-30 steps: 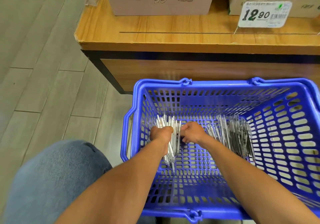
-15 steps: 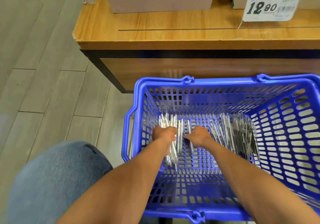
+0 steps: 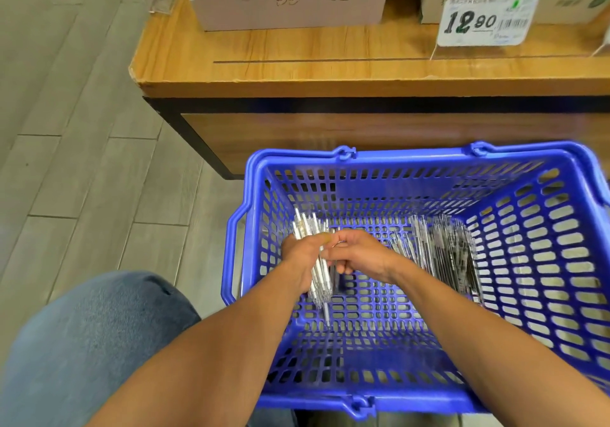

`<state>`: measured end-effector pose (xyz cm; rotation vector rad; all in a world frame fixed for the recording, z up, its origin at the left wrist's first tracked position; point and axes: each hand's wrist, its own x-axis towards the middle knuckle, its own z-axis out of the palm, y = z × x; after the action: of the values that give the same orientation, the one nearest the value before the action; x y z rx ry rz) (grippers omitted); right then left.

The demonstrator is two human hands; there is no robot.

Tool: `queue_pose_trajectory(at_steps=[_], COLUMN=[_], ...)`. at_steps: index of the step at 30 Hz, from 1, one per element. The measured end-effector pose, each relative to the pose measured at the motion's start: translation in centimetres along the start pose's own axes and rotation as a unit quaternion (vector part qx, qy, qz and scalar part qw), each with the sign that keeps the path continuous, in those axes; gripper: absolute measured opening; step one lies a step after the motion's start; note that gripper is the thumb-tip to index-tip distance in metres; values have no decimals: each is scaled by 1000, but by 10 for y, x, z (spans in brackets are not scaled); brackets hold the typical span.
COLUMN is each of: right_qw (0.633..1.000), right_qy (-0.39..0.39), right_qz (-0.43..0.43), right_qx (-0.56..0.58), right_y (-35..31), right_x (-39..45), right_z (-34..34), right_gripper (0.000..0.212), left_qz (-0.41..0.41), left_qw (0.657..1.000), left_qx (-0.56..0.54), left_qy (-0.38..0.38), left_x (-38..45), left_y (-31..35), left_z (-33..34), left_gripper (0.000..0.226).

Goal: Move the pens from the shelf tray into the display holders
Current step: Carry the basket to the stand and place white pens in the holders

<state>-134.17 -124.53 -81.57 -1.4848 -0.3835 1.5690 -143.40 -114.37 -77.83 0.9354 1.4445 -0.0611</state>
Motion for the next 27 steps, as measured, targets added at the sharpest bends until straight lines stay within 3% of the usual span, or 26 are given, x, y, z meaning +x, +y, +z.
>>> queue_pose_trajectory(at_steps=[3,5,7,11,15,18,23,27], right_qw=[999,980,936,880,856,878,965,988], right_qy=[21,129,218,252,282,270,168,127], right_qz=[44,80,110,161,182,184,94,34], right_qx=[1,-127,-255,-370,-393,-350,-175,-77], right_y=[8,19,29,37,40,39,21,-1], right_x=[8,19,31,45,49,43,9,-18], right_z=[-9,-11,-8,12,17,6,-13,-10], right_gripper=[7,8,14,13,20,32,13,8], left_qz=[19,25,22,11,9,4,2,-21], left_qw=[999,997,997,996,996,996,997,999], left_qx=[33,54,62,77,76,79,62,39], left_qy=[36,45,44,48,45,47,42,12], left_x=[3,3,5,5,4,5,8,6], left_y=[-2,-5,-8,-8,-6,-6,-6,-3], left_z=[-4,-5,-5,-5,-5,-5,-5,-4], left_gripper=[86,82,81,81,82,83,92,104])
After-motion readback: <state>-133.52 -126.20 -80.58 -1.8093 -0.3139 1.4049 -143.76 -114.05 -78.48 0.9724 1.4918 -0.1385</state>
